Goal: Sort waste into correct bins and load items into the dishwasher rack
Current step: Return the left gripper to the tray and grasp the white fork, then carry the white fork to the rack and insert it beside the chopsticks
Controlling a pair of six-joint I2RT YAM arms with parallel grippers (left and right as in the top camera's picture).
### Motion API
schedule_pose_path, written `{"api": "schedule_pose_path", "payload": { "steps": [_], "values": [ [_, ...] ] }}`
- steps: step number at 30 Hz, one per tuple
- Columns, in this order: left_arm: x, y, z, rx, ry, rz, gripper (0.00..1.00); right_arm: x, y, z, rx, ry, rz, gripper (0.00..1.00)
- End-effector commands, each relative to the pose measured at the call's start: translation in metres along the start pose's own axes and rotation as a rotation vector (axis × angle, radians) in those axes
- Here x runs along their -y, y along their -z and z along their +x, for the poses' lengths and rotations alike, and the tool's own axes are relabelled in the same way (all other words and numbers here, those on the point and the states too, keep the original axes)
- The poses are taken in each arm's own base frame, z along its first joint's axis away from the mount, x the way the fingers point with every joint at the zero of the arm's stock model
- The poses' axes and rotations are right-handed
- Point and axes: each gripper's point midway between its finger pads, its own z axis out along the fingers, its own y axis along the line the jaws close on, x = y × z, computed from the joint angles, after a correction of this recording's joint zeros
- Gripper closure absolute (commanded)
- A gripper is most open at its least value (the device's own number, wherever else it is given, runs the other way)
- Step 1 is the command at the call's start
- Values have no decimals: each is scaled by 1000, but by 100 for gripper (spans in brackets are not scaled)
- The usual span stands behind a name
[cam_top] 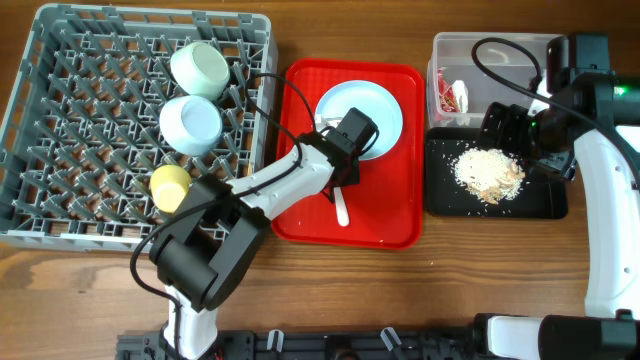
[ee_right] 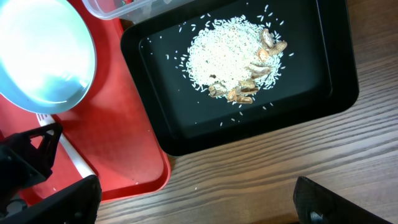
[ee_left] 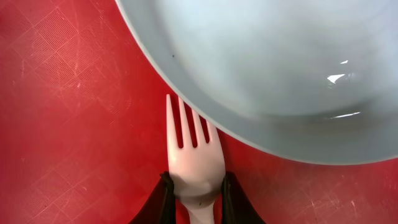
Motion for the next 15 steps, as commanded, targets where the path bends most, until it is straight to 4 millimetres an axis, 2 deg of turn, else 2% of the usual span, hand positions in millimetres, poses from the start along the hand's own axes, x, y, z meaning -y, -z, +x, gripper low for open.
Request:
{"api": "schedule_pose_path", "payload": {
  "steps": [1,7,15],
  "values": [
    [-2,-9,13,-48,0,-8,89,3,4,-2,18,30,13,0],
    [9,7,9,-45,5,54,88,2,4,-3,20,35,12,0],
    [11,8,10,-51,5,65,89,3,4,-2,19,35,12,0]
  ]
}}
